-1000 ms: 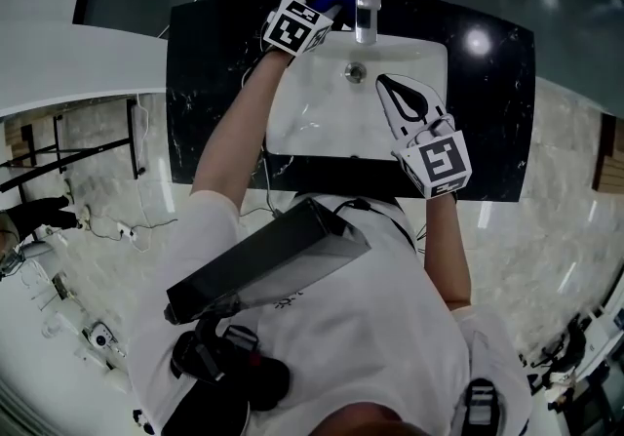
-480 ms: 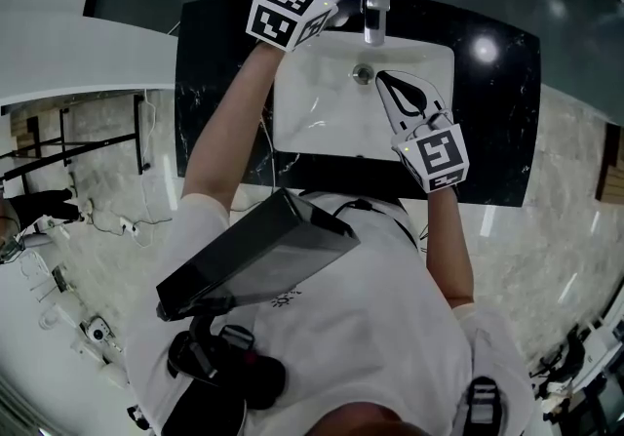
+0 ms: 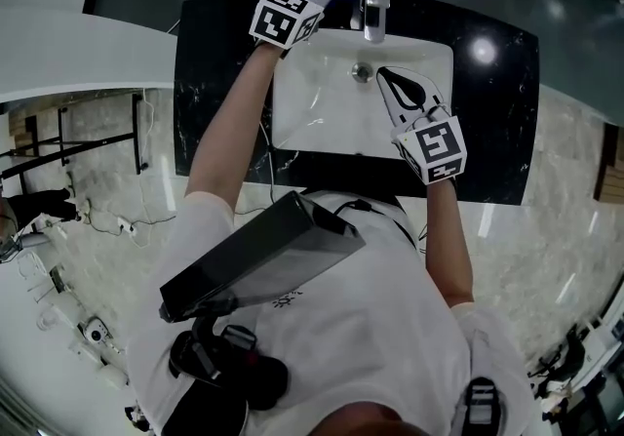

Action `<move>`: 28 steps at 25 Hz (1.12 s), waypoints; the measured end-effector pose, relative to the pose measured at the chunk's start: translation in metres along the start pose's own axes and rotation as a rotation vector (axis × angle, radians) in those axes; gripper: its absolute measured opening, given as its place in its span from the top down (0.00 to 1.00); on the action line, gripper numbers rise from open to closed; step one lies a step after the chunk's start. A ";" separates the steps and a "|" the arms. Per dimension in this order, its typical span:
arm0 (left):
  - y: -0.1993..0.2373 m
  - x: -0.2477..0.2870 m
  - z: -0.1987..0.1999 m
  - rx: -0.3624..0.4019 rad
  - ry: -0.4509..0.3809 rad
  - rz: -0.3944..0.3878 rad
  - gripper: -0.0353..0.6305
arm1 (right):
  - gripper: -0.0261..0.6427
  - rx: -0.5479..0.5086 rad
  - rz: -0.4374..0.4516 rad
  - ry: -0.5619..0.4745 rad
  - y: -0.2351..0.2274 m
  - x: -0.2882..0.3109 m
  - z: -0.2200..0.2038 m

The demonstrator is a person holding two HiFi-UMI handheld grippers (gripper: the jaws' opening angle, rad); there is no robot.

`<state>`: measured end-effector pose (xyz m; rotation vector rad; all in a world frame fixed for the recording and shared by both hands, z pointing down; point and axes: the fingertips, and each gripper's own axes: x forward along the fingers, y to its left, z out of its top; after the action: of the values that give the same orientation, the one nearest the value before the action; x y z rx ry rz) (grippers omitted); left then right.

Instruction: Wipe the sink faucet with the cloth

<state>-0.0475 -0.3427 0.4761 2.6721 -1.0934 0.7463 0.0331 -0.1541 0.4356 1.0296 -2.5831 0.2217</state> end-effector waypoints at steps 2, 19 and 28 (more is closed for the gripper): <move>-0.004 0.012 -0.020 -0.009 0.053 0.000 0.76 | 0.96 0.000 -0.002 0.002 0.000 -0.001 -0.001; -0.028 0.009 0.042 0.067 -0.038 -0.058 0.76 | 0.96 0.013 -0.023 -0.013 -0.001 -0.013 -0.005; -0.064 -0.049 0.102 0.088 -0.243 -0.117 0.76 | 0.96 0.010 -0.026 -0.038 0.000 -0.018 0.001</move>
<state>0.0064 -0.3000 0.3660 2.9327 -0.9622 0.4689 0.0446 -0.1433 0.4278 1.0805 -2.6031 0.2112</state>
